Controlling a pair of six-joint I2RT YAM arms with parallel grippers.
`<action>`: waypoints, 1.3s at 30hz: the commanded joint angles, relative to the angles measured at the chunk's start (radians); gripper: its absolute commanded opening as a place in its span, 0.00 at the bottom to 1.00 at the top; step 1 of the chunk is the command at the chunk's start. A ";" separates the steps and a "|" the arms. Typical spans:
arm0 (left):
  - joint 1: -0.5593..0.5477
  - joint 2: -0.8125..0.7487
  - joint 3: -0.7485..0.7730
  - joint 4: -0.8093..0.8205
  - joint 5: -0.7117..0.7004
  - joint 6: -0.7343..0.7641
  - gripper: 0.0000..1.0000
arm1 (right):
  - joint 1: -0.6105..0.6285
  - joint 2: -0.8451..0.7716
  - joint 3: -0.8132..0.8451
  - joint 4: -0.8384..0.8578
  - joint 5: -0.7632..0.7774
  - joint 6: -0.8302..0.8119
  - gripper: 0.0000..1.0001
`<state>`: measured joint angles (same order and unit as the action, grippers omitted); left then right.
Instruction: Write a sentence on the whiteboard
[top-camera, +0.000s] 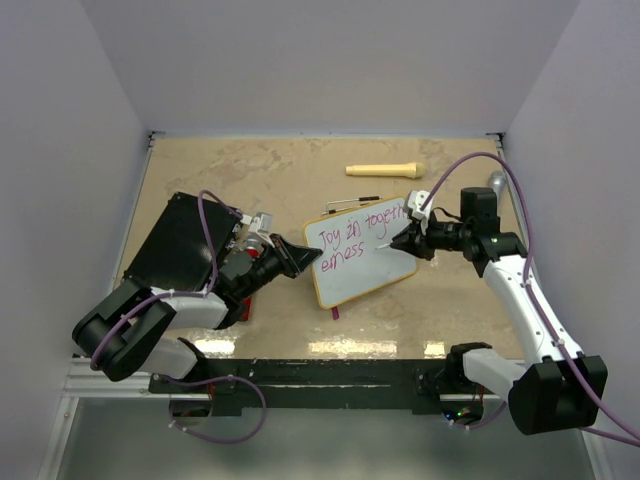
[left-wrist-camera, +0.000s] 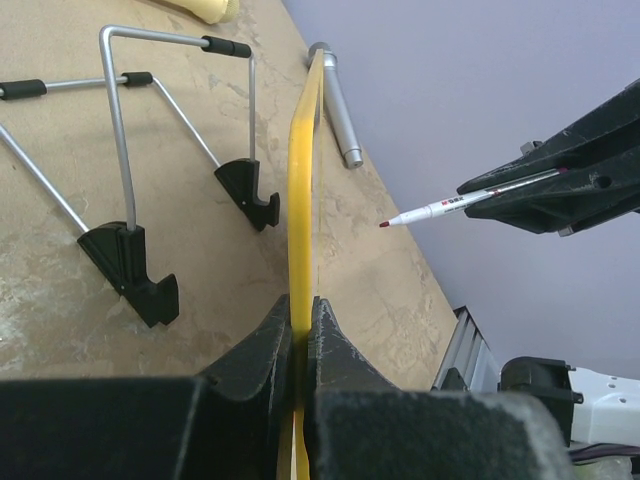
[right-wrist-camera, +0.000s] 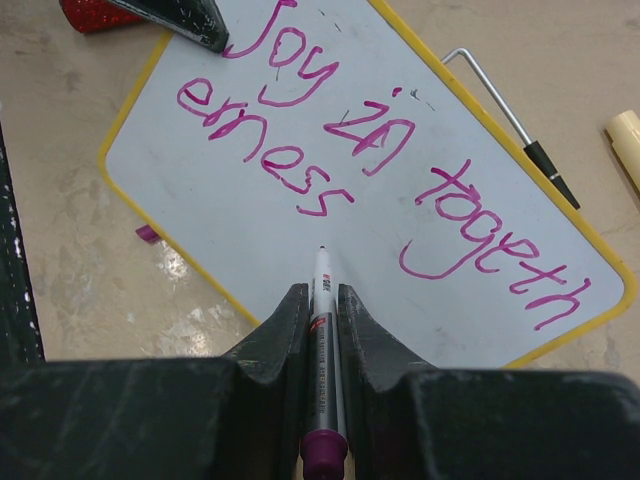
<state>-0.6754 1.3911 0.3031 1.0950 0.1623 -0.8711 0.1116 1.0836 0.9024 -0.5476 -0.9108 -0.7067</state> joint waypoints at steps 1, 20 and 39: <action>-0.010 -0.030 -0.001 0.101 -0.006 0.018 0.00 | 0.003 -0.022 -0.008 0.038 -0.008 0.016 0.00; -0.027 -0.010 0.007 0.114 -0.023 0.007 0.00 | 0.022 0.007 -0.045 0.181 0.081 0.145 0.00; -0.027 -0.006 0.007 0.114 -0.026 0.006 0.00 | 0.031 0.033 -0.068 0.230 0.133 0.179 0.00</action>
<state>-0.6964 1.3911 0.3004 1.1046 0.1413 -0.8719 0.1383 1.1152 0.8421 -0.3595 -0.7807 -0.5411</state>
